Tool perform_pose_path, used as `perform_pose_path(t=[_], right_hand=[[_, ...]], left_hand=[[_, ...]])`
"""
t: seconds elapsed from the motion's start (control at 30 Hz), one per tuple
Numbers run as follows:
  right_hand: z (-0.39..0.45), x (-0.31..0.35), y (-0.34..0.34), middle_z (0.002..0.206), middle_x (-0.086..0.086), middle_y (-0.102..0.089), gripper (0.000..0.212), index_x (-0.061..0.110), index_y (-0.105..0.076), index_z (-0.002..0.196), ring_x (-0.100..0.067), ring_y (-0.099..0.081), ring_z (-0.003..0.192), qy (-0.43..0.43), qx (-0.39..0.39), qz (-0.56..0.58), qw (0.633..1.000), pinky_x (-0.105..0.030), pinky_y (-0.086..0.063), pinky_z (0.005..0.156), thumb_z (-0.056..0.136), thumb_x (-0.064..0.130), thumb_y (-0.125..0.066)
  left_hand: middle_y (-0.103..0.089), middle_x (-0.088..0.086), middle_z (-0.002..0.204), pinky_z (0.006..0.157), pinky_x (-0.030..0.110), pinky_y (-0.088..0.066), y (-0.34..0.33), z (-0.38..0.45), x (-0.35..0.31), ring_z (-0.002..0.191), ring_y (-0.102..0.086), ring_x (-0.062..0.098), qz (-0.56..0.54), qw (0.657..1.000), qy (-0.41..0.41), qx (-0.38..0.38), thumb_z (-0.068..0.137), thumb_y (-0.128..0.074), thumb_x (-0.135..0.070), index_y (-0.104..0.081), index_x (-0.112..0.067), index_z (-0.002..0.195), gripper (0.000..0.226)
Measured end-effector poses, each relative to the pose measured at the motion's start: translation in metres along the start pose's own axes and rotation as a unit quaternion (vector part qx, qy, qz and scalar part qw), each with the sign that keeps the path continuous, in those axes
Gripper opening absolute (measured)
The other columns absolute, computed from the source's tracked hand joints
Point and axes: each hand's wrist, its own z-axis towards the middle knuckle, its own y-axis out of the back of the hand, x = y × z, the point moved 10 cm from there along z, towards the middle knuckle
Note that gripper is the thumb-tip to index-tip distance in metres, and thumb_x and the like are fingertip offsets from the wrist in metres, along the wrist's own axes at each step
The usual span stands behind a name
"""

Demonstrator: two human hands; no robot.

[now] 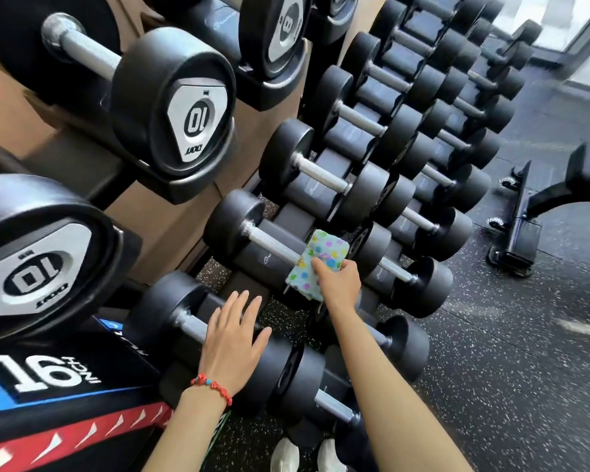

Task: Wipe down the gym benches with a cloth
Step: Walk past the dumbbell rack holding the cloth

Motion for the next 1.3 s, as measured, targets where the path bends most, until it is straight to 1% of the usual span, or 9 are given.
perform_pose_path(t=[0.1, 0.23, 0.43, 0.6, 0.77, 0.9, 1.03, 1.13, 1.3], right_hand=[[-0.01, -0.004, 0.009, 0.097, -0.001, -0.055, 0.04, 0.009, -0.043, 0.105, -0.017, -0.055, 0.087, -0.006, 0.007, 0.055, 0.998, -0.03, -0.044, 0.073, 0.079, 0.024, -0.07], [-0.02, -0.01, 0.022, 0.095, -0.002, -0.057, 0.04, 0.006, -0.043, 0.108, -0.013, -0.058, 0.077, -0.017, 0.037, 0.133, 0.99, -0.02, -0.05, 0.062, 0.08, 0.017, -0.07], [-0.05, -0.017, 0.049, 0.099, -0.004, -0.056, 0.042, 0.01, -0.039, 0.112, -0.02, -0.062, 0.087, -0.011, 0.091, 0.187, 0.978, -0.037, -0.055, 0.075, 0.082, 0.013, -0.068], [-0.079, -0.043, 0.086, 0.101, -0.003, -0.057, 0.045, 0.012, -0.037, 0.117, -0.015, -0.063, 0.081, -0.022, 0.081, 0.245, 0.966, -0.022, -0.056, 0.059, 0.083, 0.012, -0.067], [-0.112, -0.088, 0.127, 0.109, -0.011, -0.06, 0.055, 0.012, -0.037, 0.119, -0.024, -0.066, 0.089, -0.046, 0.015, 0.286, 0.957, -0.038, -0.057, 0.072, 0.077, 0.009, -0.072], [-0.143, -0.119, 0.151, 0.109, -0.01, -0.059, 0.06, 0.014, -0.039, 0.12, -0.016, -0.065, 0.085, -0.045, -0.039, 0.296, 0.953, -0.028, -0.056, 0.065, 0.073, 0.005, -0.075], [-0.183, -0.15, 0.168, 0.122, -0.003, -0.053, 0.08, 0.022, -0.033, 0.136, -0.016, -0.06, 0.103, -0.039, -0.101, 0.305, 0.946, -0.032, -0.054, 0.08, 0.071, 0.004, -0.077], [-0.219, -0.171, 0.183, 0.131, 0.002, -0.046, 0.085, 0.026, -0.029, 0.141, -0.015, -0.054, 0.113, -0.028, -0.153, 0.299, 0.942, -0.035, -0.049, 0.092, 0.074, 0.004, -0.075], [-0.287, -0.225, 0.212, 0.125, 0.002, -0.049, 0.069, 0.027, -0.039, 0.136, -0.01, -0.057, 0.102, -0.049, -0.222, 0.344, 0.911, -0.013, -0.052, 0.07, 0.08, 0.002, -0.069]], left_hand=[[-0.063, 0.017, 0.119, 0.084, 0.051, -0.05, -0.001, -0.004, -0.002, 0.111, -0.06, 0.034, -0.01, 1.0, 0.004, 0.012, 0.084, -0.037, -0.042, -0.063, -0.005, 0.117, 0.056], [-0.062, 0.018, 0.119, 0.084, 0.051, -0.05, 0.0, -0.009, -0.006, 0.111, -0.06, 0.035, -0.023, 0.999, 0.01, 0.028, 0.084, -0.037, -0.041, -0.063, -0.004, 0.117, 0.056], [-0.061, 0.017, 0.123, 0.089, 0.05, -0.047, 0.008, -0.022, -0.021, 0.116, -0.056, 0.035, -0.04, 0.999, 0.002, 0.023, 0.086, -0.036, -0.041, -0.06, -0.004, 0.121, 0.056], [-0.06, 0.015, 0.124, 0.089, 0.05, -0.046, 0.01, -0.033, -0.044, 0.117, -0.055, 0.034, -0.058, 0.998, -0.026, 0.03, 0.087, -0.036, -0.043, -0.06, -0.006, 0.122, 0.056], [-0.056, 0.014, 0.13, 0.094, 0.048, -0.043, 0.0, -0.046, -0.081, 0.123, -0.05, 0.033, -0.08, 0.991, -0.09, 0.049, 0.088, -0.034, -0.045, -0.056, -0.008, 0.127, 0.059], [-0.061, 0.013, 0.123, 0.087, 0.045, -0.048, -0.008, -0.058, -0.115, 0.116, -0.057, 0.031, -0.05, 0.98, -0.18, 0.068, 0.086, -0.037, -0.042, -0.061, -0.007, 0.121, 0.055], [-0.064, 0.014, 0.118, 0.083, 0.046, -0.052, -0.014, -0.076, -0.141, 0.111, -0.06, 0.031, -0.018, 0.96, -0.27, 0.076, 0.084, -0.037, -0.042, -0.063, -0.006, 0.117, 0.056], [-0.063, 0.014, 0.119, 0.085, 0.048, -0.051, -0.024, -0.095, -0.152, 0.113, -0.059, 0.032, 0.003, 0.941, -0.326, 0.096, 0.084, -0.036, -0.043, -0.062, -0.006, 0.119, 0.058], [-0.064, 0.015, 0.117, 0.084, 0.047, -0.053, -0.041, -0.149, -0.187, 0.11, -0.061, 0.032, 0.014, 0.896, -0.422, 0.138, 0.083, -0.038, -0.042, -0.064, -0.005, 0.116, 0.056]])
